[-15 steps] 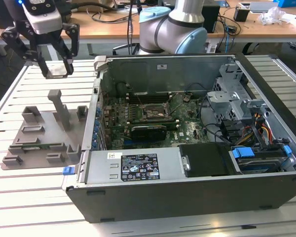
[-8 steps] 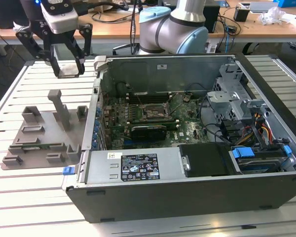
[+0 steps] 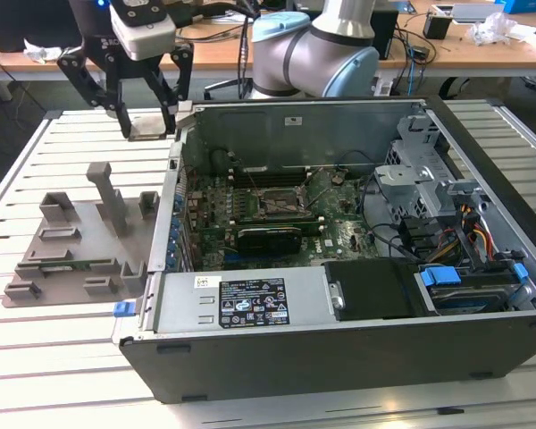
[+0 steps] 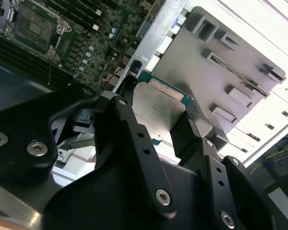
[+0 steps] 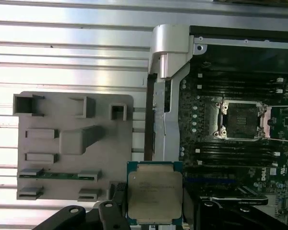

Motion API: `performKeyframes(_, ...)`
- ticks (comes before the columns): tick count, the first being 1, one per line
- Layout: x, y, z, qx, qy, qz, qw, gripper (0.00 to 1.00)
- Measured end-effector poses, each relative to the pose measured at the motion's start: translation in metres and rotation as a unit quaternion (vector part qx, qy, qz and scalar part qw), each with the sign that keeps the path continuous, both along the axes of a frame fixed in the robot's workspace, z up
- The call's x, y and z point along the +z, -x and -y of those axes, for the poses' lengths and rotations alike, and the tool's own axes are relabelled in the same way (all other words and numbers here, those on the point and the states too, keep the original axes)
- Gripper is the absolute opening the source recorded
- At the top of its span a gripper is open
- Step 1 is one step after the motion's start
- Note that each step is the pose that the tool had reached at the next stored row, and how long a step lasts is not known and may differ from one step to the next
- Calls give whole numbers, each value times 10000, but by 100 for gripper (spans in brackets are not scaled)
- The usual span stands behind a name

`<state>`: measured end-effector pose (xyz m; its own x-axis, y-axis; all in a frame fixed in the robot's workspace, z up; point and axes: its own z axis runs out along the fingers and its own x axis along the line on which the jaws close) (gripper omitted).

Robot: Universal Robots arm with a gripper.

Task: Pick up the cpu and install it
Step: 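Pick up the cpu and move it towards the insertion slot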

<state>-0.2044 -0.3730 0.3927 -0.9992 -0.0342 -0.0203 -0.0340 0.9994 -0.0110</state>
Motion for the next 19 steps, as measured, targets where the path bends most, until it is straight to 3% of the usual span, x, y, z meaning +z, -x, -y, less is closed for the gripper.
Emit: performKeyframes(19,-5,-534,-1,-1,0,-12,10000,55)
